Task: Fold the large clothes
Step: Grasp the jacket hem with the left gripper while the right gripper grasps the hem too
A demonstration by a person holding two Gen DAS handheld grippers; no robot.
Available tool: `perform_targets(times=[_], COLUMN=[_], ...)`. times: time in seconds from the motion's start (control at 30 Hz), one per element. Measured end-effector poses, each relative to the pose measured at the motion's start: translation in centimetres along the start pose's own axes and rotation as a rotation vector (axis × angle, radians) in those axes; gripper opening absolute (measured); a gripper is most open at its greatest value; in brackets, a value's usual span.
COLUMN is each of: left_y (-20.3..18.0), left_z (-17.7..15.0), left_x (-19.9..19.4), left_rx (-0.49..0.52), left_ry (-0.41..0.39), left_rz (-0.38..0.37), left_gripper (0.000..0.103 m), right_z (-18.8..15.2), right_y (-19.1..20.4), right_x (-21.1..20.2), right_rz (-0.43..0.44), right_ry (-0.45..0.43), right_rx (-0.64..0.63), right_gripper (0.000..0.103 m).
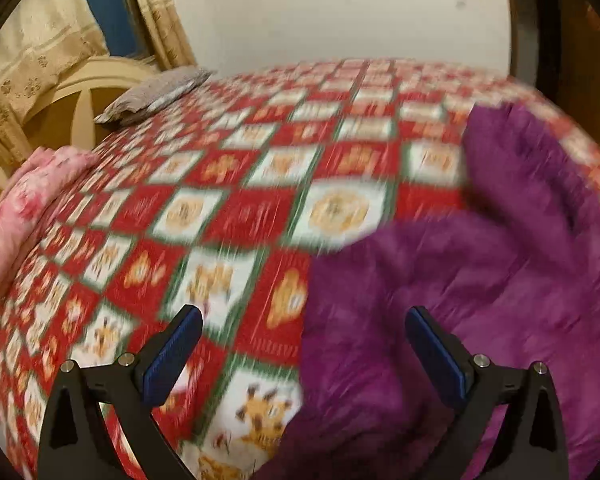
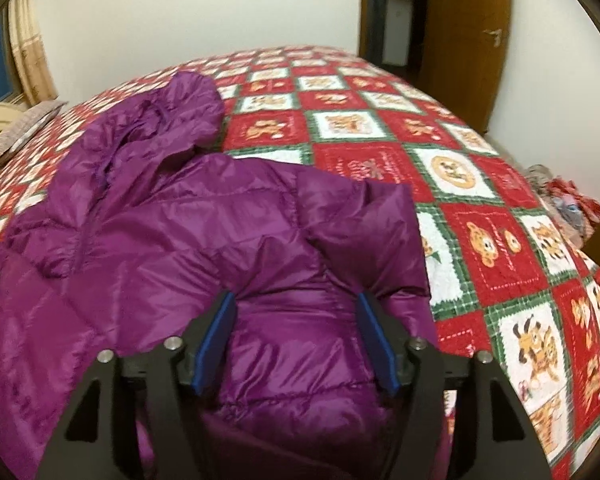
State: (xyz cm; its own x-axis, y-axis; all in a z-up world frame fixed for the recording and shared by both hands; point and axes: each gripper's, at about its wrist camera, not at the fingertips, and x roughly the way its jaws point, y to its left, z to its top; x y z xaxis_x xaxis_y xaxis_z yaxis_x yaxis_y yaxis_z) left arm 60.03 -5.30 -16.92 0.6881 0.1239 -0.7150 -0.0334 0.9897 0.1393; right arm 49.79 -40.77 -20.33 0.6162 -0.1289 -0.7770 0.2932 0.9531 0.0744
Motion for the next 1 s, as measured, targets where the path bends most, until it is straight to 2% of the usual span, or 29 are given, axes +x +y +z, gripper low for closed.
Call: perform_targets(times=[0.07,0.17,0.23,0.4,0.5,0.6,0.67,0.7,0.73,0.77,0.8,0.83,0.87,0.93,1.0], left_y=[-0.6,-2.2,-3.8,-8.0,-10.6,-12.6,-14.0,-14.5,-15.0,-15.7,-16.0,-16.0,-16.2,-16.2,-15.6], left_z=[2.4,5.8,8.2,12.7,14.3,14.8,14.3,14.1,13.7,13.4,13.3,13.2,13.3,13.5,13.9], left_x=[0.0,1.7,3.3,7.5,10.1,11.7,13.4,13.9,14.4,15.0,14.9,14.5,13.9,12.8,11.1], left_rx=[0.003,0.001,0.0,0.03,0.06,0.082,0.114,0.128,0.153,0.179,0.195,0.204,0.229,0.257,0.26], left_ry=[-0.004,0.032,0.03,0.041,0.071,0.083,0.121,0.122,0.124,0.138,0.132,0.103,0.07,0.038,-0.011], left_rz=[-0.075,-0.169,-0.192,-0.232,-0.273,-0.307,-0.35,-0.347,-0.36,-0.395,-0.399,-0.397,-0.405,-0.407,-0.426], left_gripper=[0.102,0.102,0.102,0.102,0.102,0.101,0.099,0.092,0.063,0.027,0.024,0.017,0.007,0.005,0.004], right_z=[1.6,5.2,7.9,13.6,16.6,18.2,18.7,18.9,19.0,19.1,19.0,18.8,18.7,18.1,18.0], right_y=[-0.1,0.4,1.0,1.9,2.9,4.0,5.1,5.5,6.1,6.6,7.1,7.7,8.0,8.2,7.8], right_x=[-1.0,-0.9,0.3,4.6,8.1,10.8,12.3,13.2,14.2,15.0,15.6,16.3,16.5,15.9,14.6], right_rz=[0.039,0.101,0.141,0.165,0.19,0.227,0.242,0.246,0.236,0.238,0.254,0.243,0.221,0.212,0.213], right_ry=[-0.025,-0.062,-0.076,-0.076,-0.048,-0.028,0.0,0.017,0.037,0.05,0.062,0.084,0.092,0.06,0.012], right_rx=[0.004,-0.016,-0.034,-0.043,-0.049,-0.047,-0.069,-0.081,-0.098,-0.115,-0.14,-0.183,-0.211,-0.253,-0.258], right_gripper=[0.072,0.074,0.074,0.074,0.074,0.074,0.074,0.074,0.074,0.069,0.048,0.036,0.017,0.009,0.007])
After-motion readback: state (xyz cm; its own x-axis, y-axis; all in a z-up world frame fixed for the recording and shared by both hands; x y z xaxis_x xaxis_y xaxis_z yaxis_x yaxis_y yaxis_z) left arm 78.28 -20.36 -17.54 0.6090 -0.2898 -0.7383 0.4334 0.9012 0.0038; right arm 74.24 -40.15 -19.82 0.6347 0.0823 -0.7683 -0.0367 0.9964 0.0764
